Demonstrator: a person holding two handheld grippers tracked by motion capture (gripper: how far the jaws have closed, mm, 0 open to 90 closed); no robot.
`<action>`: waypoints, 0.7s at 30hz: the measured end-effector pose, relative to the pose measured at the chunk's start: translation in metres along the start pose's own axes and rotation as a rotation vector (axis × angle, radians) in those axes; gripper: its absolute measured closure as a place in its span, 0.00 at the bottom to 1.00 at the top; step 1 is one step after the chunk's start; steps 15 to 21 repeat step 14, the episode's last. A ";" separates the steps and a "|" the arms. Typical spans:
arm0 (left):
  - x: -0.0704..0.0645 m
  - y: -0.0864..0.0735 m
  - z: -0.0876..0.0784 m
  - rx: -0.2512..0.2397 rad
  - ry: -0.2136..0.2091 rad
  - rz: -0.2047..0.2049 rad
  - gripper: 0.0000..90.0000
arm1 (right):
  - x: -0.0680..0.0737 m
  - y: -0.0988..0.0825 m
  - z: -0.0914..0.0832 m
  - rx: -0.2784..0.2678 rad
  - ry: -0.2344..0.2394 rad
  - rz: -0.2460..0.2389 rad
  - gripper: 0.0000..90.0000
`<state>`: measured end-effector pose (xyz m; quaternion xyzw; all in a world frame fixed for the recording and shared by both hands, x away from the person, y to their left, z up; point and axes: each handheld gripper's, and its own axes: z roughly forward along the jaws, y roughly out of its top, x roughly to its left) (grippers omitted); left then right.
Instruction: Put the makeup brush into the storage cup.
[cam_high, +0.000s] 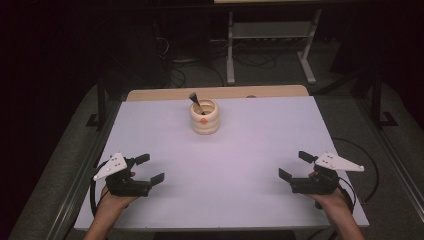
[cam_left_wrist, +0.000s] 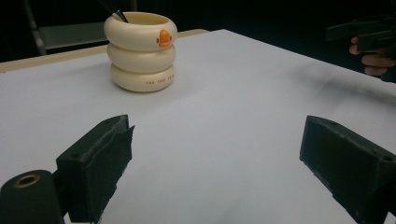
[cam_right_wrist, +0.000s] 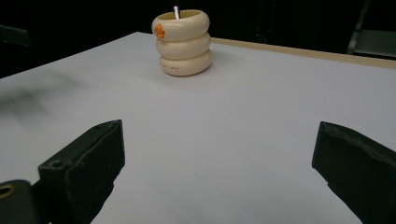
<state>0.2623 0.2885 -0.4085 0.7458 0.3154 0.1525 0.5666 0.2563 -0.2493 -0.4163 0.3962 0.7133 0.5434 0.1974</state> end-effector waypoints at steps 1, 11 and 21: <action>-0.001 -0.002 -0.001 -0.005 -0.004 -0.004 0.10 | 0.000 0.000 0.000 -0.001 0.000 -0.001 0.02; -0.001 -0.011 -0.004 0.020 -0.012 0.000 0.10 | 0.001 0.000 0.000 0.001 0.011 -0.019 0.02; 0.002 -0.012 -0.004 0.040 -0.007 0.008 0.10 | 0.002 0.000 0.000 0.010 0.011 -0.035 0.02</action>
